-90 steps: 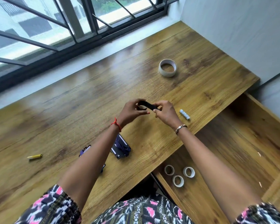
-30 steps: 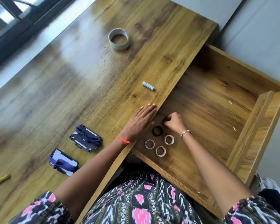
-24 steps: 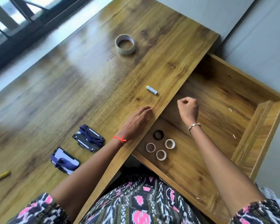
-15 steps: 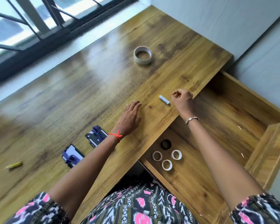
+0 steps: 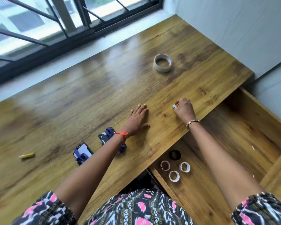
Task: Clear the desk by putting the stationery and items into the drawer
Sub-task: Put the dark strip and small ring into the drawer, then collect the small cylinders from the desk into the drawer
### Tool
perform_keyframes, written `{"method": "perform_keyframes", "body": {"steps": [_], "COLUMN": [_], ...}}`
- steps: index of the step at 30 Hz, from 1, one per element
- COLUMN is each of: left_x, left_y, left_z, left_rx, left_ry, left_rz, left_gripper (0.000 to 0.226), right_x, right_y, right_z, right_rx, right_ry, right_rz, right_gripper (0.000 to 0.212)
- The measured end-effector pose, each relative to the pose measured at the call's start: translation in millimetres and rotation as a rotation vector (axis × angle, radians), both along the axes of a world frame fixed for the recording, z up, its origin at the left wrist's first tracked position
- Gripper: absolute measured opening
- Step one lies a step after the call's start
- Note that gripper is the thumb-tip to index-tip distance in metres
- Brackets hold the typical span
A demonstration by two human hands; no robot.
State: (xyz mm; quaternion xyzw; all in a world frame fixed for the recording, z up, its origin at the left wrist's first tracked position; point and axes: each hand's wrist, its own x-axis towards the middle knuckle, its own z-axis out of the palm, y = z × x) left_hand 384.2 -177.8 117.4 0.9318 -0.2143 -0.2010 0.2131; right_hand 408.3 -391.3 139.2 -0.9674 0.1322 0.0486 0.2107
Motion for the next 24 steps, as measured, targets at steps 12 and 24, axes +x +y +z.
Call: {"method": "perform_keyframes", "body": {"steps": [12,24], "left_x": [8,27], "left_y": [35,64], "left_z": [15,25], "left_rx": [-0.023,-0.101], "left_ry": [-0.07,-0.14], "left_rz": [0.146,0.268], "left_gripper": [0.066,0.052], "right_x": [25,43], "right_y": [29,73], "right_z": [15,28], "right_rx": [1.092,0.951], "right_ry": [0.101,0.221], "right_rz": [-0.591,-0.158], "right_gripper": [0.02,0.013]}}
